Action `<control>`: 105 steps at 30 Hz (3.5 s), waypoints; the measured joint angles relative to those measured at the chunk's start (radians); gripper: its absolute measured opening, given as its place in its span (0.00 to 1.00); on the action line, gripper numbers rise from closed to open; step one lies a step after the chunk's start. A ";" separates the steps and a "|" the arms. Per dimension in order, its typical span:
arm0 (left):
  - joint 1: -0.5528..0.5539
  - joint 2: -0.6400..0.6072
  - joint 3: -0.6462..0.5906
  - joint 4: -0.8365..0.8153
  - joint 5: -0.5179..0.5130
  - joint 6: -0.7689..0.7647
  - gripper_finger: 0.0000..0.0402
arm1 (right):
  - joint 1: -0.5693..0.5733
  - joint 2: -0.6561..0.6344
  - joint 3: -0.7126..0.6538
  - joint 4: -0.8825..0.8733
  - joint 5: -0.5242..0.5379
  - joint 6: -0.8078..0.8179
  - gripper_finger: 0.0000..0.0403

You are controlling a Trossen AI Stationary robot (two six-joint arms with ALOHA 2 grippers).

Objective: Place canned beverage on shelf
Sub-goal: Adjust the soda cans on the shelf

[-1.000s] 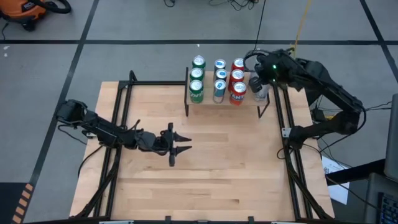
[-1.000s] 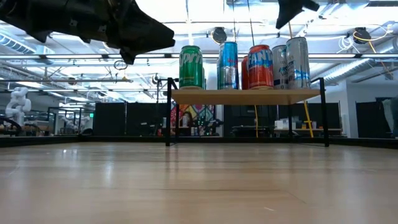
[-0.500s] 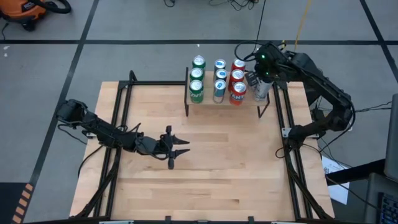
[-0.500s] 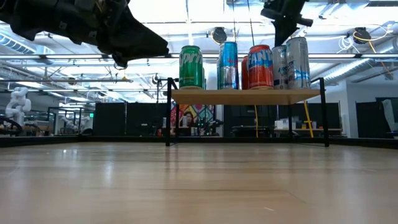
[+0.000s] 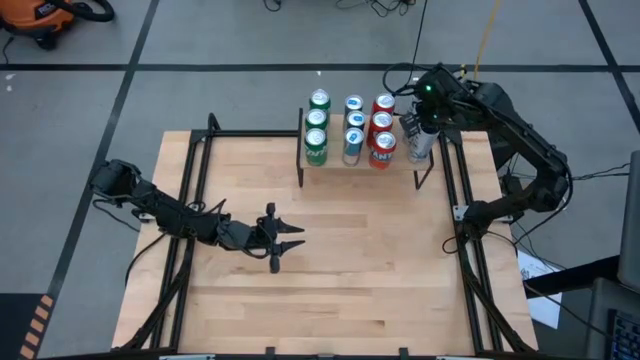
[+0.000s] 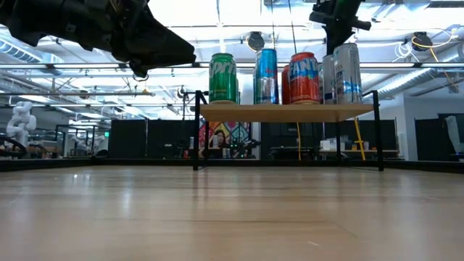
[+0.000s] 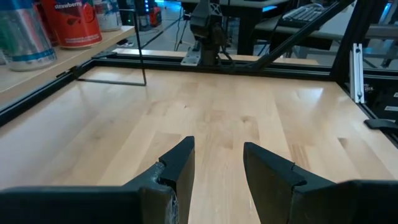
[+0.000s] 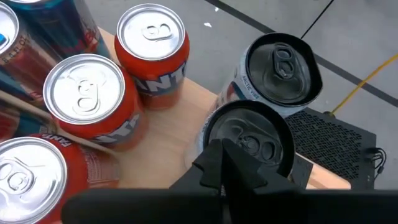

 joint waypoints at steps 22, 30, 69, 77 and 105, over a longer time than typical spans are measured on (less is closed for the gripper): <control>-0.066 -0.091 0.002 0.056 -0.177 0.080 0.34 | 0.201 -0.336 -0.071 0.131 -0.163 0.029 0.00; -0.092 -0.021 0.001 0.079 -0.225 0.042 0.34 | 0.456 -0.388 -0.445 0.511 -0.095 0.027 0.00; -0.059 0.023 0.001 0.052 -0.231 -0.020 0.34 | 0.148 0.168 0.042 0.139 -0.030 -0.124 0.00; -0.059 0.023 0.001 0.052 -0.231 -0.023 0.34 | 0.148 0.171 0.042 0.193 -0.031 -0.124 0.00; -0.059 0.023 0.001 0.033 -0.231 -0.026 0.34 | 0.144 0.198 0.044 0.124 0.002 -0.113 0.00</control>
